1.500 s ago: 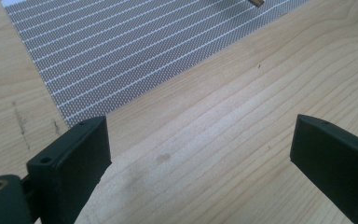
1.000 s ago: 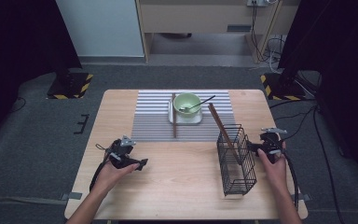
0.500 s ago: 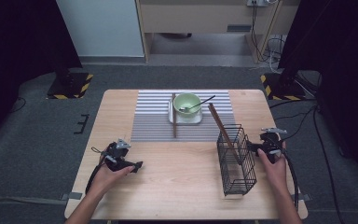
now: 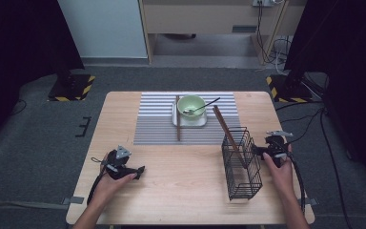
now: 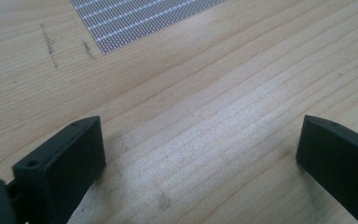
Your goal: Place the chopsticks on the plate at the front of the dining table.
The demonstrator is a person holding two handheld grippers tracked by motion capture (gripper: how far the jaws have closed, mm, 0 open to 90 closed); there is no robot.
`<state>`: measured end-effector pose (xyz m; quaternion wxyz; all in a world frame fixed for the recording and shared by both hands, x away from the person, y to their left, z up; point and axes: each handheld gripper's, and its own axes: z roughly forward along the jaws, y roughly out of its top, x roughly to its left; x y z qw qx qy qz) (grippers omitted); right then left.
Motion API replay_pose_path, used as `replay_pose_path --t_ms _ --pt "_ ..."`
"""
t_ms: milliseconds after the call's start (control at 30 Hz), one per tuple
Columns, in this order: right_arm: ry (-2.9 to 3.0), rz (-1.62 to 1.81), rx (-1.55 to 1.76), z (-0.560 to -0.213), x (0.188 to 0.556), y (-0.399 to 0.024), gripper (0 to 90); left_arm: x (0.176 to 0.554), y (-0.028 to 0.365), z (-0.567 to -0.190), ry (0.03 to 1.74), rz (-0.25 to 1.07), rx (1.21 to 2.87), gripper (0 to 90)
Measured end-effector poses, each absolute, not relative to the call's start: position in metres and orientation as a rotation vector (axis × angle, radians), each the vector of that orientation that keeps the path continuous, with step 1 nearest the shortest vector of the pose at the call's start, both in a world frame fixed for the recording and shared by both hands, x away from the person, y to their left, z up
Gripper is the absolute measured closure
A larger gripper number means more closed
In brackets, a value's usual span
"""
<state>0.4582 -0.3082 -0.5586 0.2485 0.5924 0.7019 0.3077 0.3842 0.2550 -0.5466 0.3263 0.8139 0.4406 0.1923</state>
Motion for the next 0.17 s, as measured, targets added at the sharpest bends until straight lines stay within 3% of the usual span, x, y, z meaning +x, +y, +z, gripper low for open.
replay_pose_path --t_ms 167 --pt "1.909 0.832 1.622 -0.5588 0.4576 -0.3059 0.9 0.3839 0.2544 -0.5469 1.165 0.512 2.128 0.0"
